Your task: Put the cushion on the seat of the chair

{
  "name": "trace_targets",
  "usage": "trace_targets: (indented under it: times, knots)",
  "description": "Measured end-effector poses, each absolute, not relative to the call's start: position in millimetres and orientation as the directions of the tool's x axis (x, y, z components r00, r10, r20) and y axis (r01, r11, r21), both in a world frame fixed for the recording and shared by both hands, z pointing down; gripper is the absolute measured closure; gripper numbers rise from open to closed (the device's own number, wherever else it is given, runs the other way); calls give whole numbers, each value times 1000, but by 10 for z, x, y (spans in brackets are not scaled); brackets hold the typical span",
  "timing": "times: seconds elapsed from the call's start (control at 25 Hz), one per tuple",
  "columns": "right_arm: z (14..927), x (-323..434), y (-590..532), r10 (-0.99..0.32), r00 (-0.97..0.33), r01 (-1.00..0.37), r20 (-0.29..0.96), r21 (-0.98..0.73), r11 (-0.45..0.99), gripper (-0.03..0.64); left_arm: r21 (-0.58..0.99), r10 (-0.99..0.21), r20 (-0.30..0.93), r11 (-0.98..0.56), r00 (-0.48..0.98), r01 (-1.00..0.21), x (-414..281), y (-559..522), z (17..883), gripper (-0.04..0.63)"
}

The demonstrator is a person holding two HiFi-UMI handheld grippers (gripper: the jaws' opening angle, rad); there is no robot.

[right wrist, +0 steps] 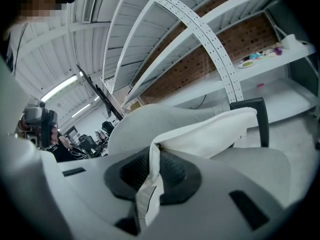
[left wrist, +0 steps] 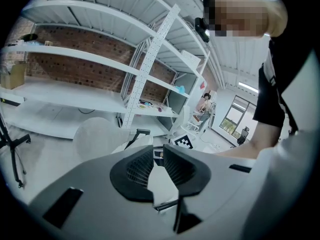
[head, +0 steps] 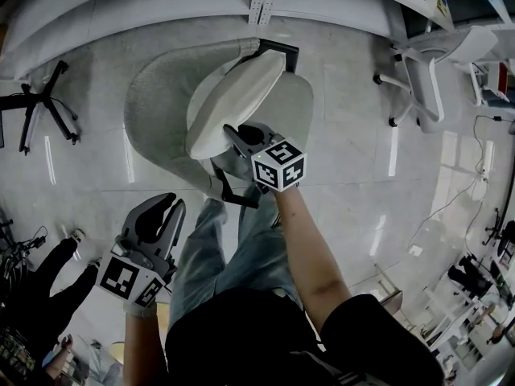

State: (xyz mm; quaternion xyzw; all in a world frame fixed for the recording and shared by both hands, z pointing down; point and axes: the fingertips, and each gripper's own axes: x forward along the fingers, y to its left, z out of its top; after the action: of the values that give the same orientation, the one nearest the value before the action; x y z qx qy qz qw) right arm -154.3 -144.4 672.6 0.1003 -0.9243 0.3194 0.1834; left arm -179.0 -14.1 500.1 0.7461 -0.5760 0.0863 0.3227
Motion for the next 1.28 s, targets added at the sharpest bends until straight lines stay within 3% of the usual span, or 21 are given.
trace_targets:
  times: [0.72,1.28]
  knots:
    - [7529,-565,-1195,-141,-810,-508,569,-562,652,571,422,-719,515,-262,467,-868,-1306,-197,5343,508]
    - [8451,207,-1160,-191,-682,-688,706,-531,494,560,428,-664,555,-288,501,-857,-1030,-239,5606,489]
